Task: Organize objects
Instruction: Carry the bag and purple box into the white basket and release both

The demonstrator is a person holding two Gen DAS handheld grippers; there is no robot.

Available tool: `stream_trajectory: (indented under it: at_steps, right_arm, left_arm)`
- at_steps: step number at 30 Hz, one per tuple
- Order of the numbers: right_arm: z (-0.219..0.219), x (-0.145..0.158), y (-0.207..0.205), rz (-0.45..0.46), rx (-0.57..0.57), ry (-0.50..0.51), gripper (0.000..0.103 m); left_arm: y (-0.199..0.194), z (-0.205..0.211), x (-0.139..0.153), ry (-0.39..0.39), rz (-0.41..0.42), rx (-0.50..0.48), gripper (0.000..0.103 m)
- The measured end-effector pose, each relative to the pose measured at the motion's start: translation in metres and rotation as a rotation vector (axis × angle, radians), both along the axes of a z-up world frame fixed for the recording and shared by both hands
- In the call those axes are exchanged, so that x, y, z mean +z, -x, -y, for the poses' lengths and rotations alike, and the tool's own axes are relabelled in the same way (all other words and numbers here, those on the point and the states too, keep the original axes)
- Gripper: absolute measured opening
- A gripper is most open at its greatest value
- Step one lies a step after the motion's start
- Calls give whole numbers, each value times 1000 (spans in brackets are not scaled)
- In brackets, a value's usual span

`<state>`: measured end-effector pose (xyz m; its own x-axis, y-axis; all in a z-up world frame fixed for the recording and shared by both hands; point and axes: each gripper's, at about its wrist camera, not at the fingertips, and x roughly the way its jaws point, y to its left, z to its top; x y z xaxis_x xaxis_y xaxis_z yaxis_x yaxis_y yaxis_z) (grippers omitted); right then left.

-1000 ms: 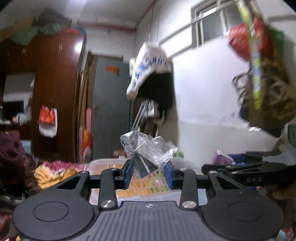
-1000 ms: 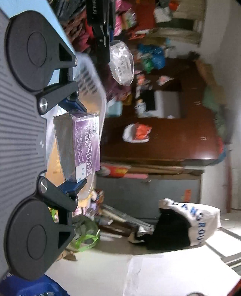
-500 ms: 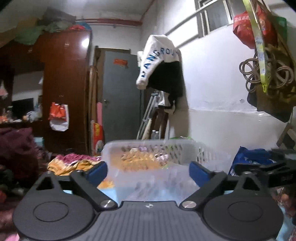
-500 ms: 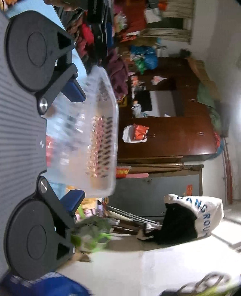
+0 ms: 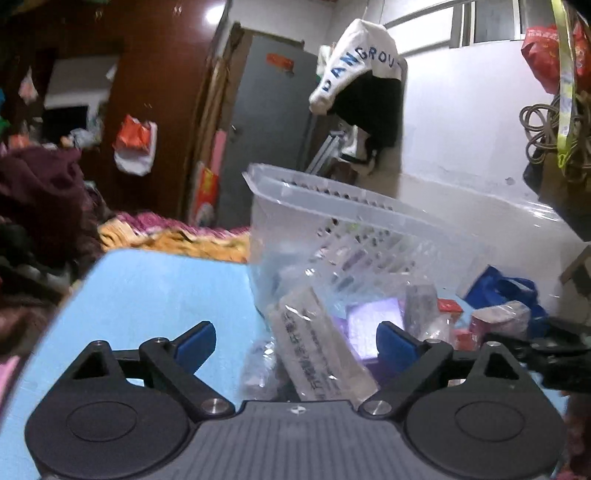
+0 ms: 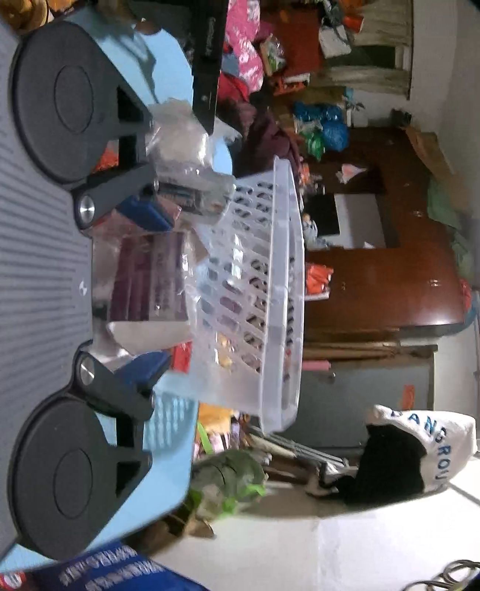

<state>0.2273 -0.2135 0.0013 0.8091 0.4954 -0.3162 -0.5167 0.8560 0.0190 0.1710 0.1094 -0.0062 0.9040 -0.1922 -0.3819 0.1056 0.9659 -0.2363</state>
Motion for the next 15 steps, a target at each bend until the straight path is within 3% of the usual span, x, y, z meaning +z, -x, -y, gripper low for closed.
stream_trajectory:
  at_steps: [3,5,9,15]
  right_arm:
    - [3,-2,4,8,4,-21,72]
    - [8,-6,8,14,9,-56,71]
    - [17,-8,16,52,6,-111,71]
    - [26,-9,23,111,-25,-174,71]
  left_arm:
    - [-5,-1,-1,10,-24,-15,91]
    - [-8,2,-1,-6,-21,-10,68]
    - [-9,0,-2,13,-7,-16,48]
    - [10,-10,-1,81,112,-36,46]
